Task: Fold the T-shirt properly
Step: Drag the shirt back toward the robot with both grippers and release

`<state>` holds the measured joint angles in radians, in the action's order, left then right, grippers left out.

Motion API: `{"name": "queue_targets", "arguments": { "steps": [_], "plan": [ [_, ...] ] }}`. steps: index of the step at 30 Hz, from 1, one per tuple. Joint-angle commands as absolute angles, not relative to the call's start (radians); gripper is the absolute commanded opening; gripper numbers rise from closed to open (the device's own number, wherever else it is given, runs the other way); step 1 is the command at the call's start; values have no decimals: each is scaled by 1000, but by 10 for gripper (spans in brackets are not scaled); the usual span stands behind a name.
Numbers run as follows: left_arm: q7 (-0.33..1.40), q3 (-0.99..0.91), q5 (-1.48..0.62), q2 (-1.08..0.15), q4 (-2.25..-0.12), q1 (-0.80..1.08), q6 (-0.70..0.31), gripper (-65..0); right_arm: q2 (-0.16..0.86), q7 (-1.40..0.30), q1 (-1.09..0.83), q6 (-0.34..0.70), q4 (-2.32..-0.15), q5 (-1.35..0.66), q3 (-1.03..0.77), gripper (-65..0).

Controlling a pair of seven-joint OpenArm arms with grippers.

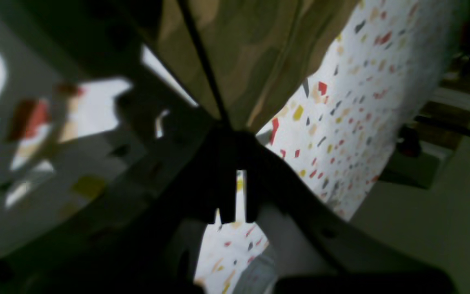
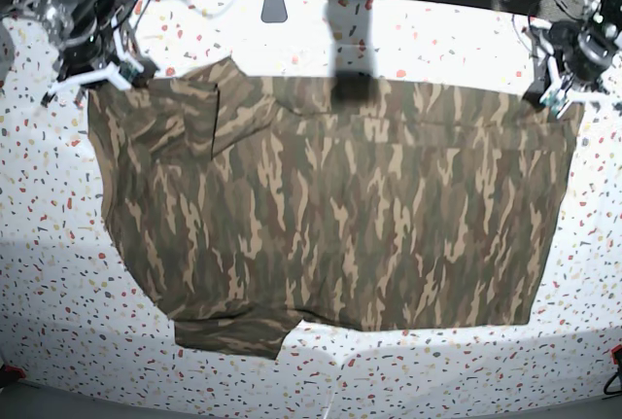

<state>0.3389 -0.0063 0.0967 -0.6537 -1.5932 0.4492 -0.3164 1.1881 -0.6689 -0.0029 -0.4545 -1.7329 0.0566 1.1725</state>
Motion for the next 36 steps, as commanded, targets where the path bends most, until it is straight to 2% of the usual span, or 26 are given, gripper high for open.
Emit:
{"name": "queue_targets", "arguments": {
  "steps": [1, 14, 22, 36],
  "plan": [
    [349, -24, 104, -673, -1601, 472, -308, -650, 1216, -703, -11, -485, -1748, 81, 1165, -650],
    [327, -65, 115, -673, -1701, 660, -251, -650, 1208, -810, -179, -585, -1825, 253, 1164, -650],
    [369, -65, 115, -673, -1717, 671, -251, -650, 1207, -858, -239, -622, -1834, 327, 1164, -650],
    [339, -65, 156, -660, -1723, 712, -250, -650, 1207, -909, -281, -662, -1875, 400, 1164, -650]
  ]
}}
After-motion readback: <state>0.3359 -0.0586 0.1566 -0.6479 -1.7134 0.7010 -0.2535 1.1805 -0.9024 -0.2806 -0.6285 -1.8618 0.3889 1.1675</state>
